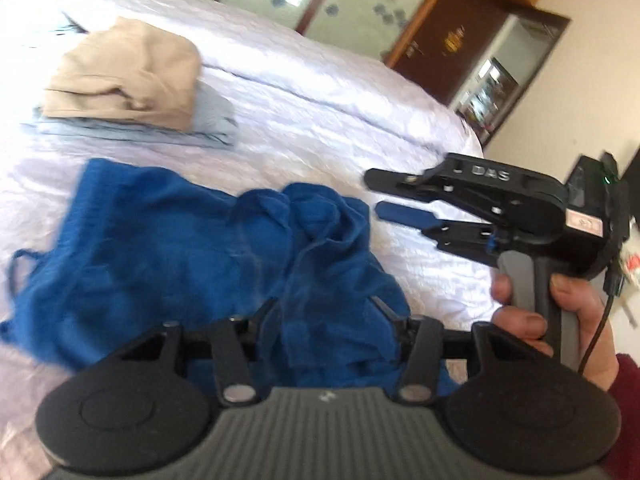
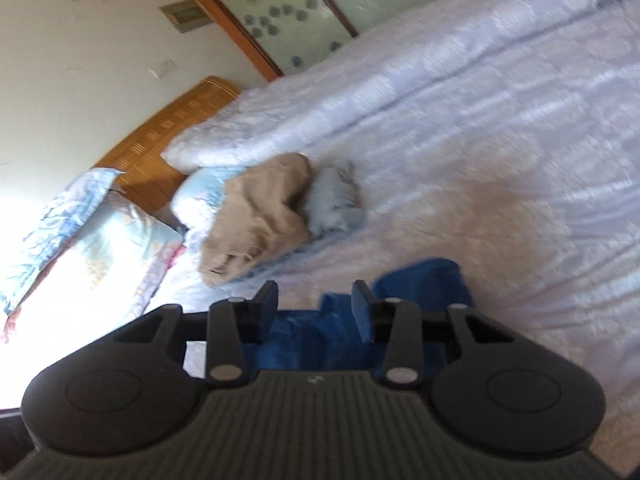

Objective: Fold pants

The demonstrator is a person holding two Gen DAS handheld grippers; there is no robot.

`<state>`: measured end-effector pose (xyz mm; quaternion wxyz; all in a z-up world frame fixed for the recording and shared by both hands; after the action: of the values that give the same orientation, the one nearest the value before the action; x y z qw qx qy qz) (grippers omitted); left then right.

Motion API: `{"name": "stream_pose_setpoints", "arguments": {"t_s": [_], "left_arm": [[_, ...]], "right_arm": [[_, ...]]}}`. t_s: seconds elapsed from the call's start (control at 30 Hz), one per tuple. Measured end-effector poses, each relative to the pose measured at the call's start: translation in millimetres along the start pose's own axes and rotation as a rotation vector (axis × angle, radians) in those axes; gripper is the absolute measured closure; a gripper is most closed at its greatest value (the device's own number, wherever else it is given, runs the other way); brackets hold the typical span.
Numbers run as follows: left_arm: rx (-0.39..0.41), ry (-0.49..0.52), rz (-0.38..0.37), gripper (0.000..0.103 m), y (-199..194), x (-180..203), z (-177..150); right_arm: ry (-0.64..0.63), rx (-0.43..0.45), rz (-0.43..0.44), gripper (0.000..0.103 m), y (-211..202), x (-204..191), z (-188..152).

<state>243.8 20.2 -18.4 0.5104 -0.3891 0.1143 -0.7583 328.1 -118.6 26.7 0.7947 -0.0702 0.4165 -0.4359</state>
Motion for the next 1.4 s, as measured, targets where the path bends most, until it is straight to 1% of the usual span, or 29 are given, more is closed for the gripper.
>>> {"name": "stream_pose_setpoints", "arguments": {"t_s": [0.03,0.07,0.1,0.13,0.17,0.2,0.23,0.27,0.3,0.4,0.43,0.47,0.5,0.53,0.6,0.67,0.7,0.73,0.8,0.87,0.93,1.0,1.07,1.1,1.2,1.27,1.3,1.33,1.4], "left_arm": [[-0.031,0.004,0.001,0.056,11,1,-3],[-0.062,-0.006,0.004,0.065,21,0,-8],[-0.09,-0.014,-0.002,0.075,28,0,-12],[-0.112,-0.02,-0.011,0.095,32,1,-16],[-0.12,-0.03,-0.022,0.095,31,2,-18],[-0.107,-0.03,-0.035,0.095,25,5,-18],[-0.091,-0.018,-0.044,0.095,19,8,-18],[-0.08,-0.01,-0.048,0.095,11,9,-18],[-0.075,-0.016,-0.057,0.095,5,10,-19],[-0.089,-0.074,-0.082,0.095,-6,10,-29],[-0.1,-0.088,-0.08,0.095,-5,7,-34],[-0.109,-0.092,-0.059,0.094,-3,2,-40],[-0.129,-0.101,-0.029,0.094,1,-6,-45],[-0.161,-0.127,-0.012,0.094,4,-13,-52],[-0.186,-0.183,-0.036,0.091,4,-18,-59],[-0.175,-0.184,-0.027,0.092,-4,-22,-58],[-0.156,-0.187,-0.024,0.092,-9,-23,-53],[-0.128,-0.192,-0.028,0.092,-14,-24,-45],[-0.071,-0.19,-0.045,0.092,-23,-23,-26],[-0.034,-0.175,-0.053,0.089,-21,-19,-5],[-0.016,-0.156,-0.064,0.089,-11,-13,13],[-0.003,-0.119,-0.066,0.089,6,-8,30],[-0.023,-0.087,-0.062,0.089,31,-3,42],[-0.039,-0.07,-0.053,0.089,42,-1,43],[-0.096,-0.02,0.008,0.089,80,-3,44],[-0.141,-0.007,0.062,0.089,98,-11,38],[-0.146,-0.016,0.067,0.09,105,-14,37],[-0.136,-0.031,0.064,0.09,107,-19,38],[-0.145,-0.103,0.058,0.094,111,-27,39]], "right_arm": [[0.022,-0.022,-0.013,0.058,7,7,-3],[0.037,-0.046,-0.016,0.058,14,12,-6],[0.038,-0.073,-0.023,0.058,23,14,-11],[0.032,-0.096,-0.047,0.058,32,17,-15],[0.024,-0.116,-0.067,0.058,40,19,-19],[0.012,-0.139,-0.065,0.068,45,19,-23],[-0.003,-0.159,-0.056,0.088,51,16,-27],[-0.024,-0.178,-0.056,0.09,55,11,-31],[-0.041,-0.185,-0.054,0.09,59,7,-32],[-0.042,-0.196,0.01,0.09,67,-8,-35],[-0.034,-0.209,0.017,0.087,72,-9,-38],[-0.029,-0.233,0.014,0.086,76,-8,-44],[-0.031,-0.269,-0.002,0.083,85,-6,-53],[-0.037,-0.307,-0.008,0.083,93,-2,-64],[0.001,-0.288,0.014,0.083,94,2,-63],[0.084,-0.283,0.039,0.073,83,2,-54],[0.097,-0.25,0.057,0.062,72,0,-46],[0.089,-0.21,0.062,0.059,58,-2,-38],[0.079,-0.145,0.069,0.059,29,-1,-28],[0.114,-0.089,0.064,0.059,-3,8,-28],[0.134,-0.041,0.023,0.059,-33,21,-35],[0.113,-0.015,-0.008,0.059,-57,27,-49],[0.083,-0.018,-0.034,0.059,-70,29,-66],[0.065,-0.029,-0.045,0.061,-72,29,-74],[0.005,-0.061,-0.096,0.065,-66,37,-90],[0.025,-0.083,-0.109,0.065,-58,46,-96],[0.006,-0.107,-0.126,0.07,-55,49,-102],[-0.049,-0.129,-0.163,0.075,-53,51,-110],[-0.141,-0.117,-0.186,0.076,-58,46,-119]]}}
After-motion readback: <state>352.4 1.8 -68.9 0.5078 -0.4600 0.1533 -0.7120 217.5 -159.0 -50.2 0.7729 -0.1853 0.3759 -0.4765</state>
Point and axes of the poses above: each gripper's, at about its wrist camera, not at the fingertips, and y roughly the way its jaws point, x to its right, z to its top, the point moved 10 cm from there along y, roughly the way its jaws point, and after that the axes turned 3 degrees about x, right-handed, at the moved point
